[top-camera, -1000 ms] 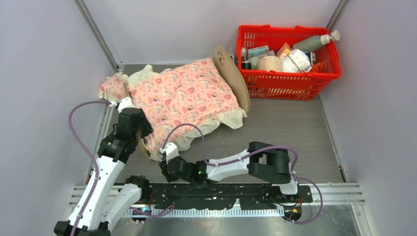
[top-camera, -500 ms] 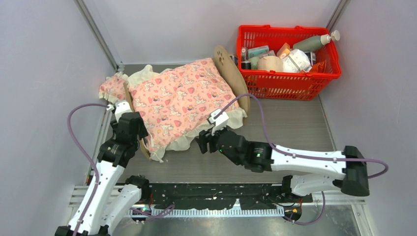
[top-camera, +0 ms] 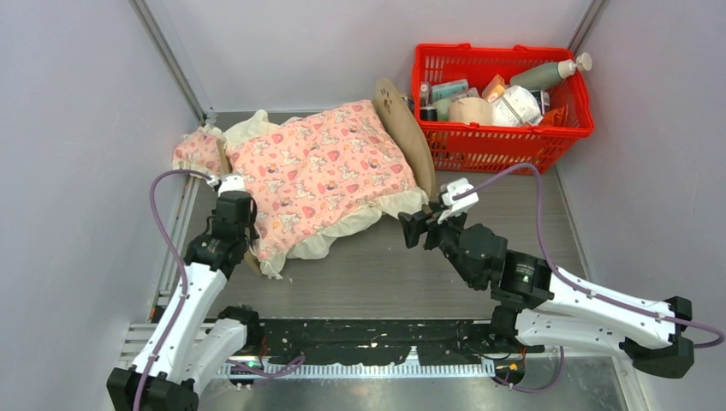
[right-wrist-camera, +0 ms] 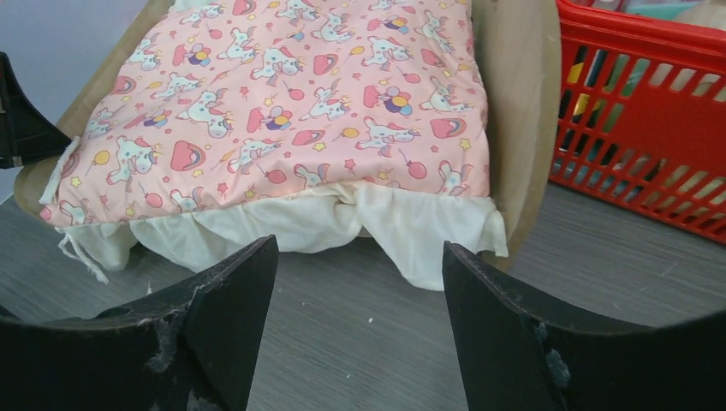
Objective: Set up the pet bed
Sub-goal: Adjust the bed frame at the center of the board.
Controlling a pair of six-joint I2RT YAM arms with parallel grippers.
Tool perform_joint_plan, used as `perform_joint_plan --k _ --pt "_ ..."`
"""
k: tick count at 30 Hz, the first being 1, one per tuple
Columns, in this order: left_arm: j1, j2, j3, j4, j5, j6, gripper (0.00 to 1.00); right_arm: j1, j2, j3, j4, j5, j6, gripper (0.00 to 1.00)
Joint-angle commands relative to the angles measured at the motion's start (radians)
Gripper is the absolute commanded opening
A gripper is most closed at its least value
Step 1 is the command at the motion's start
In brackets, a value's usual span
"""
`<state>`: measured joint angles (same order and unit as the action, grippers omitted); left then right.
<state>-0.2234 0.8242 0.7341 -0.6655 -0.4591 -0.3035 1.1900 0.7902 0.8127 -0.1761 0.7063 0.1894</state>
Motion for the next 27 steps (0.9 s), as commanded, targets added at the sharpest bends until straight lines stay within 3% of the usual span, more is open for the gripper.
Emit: perform_joint_plan --k 1,8,13,20,24,27 --pt "0.033 -0.045 0.037 0.149 0.177 0.203 0.00 -0.020 -0.066 -0.027 -0.028 0.062 -0.031 0.77" --pt "0.077 -0.150 0.023 0.091 0.306 0.251 0.00 -0.074 -0.098 -0.053 -0.046 0.084 -0.054 0.77" --pt "0.167 -0.279 -0.036 0.042 0.352 0.332 0.00 -0.177 -0.077 -0.039 -0.055 0.104 -0.074 0.79" --pt "0.202 -0.332 -0.064 0.061 0.454 0.328 0.00 -0.516 0.151 0.122 -0.100 -0.251 -0.080 0.83" --pt "0.202 -0.326 -0.076 0.097 0.453 0.344 0.00 -0.569 0.254 0.175 -0.096 -0.401 -0.072 0.83" --pt "0.203 -0.296 -0.076 0.141 0.434 0.359 0.00 -0.577 0.323 0.202 -0.098 -0.408 -0.073 0.77"
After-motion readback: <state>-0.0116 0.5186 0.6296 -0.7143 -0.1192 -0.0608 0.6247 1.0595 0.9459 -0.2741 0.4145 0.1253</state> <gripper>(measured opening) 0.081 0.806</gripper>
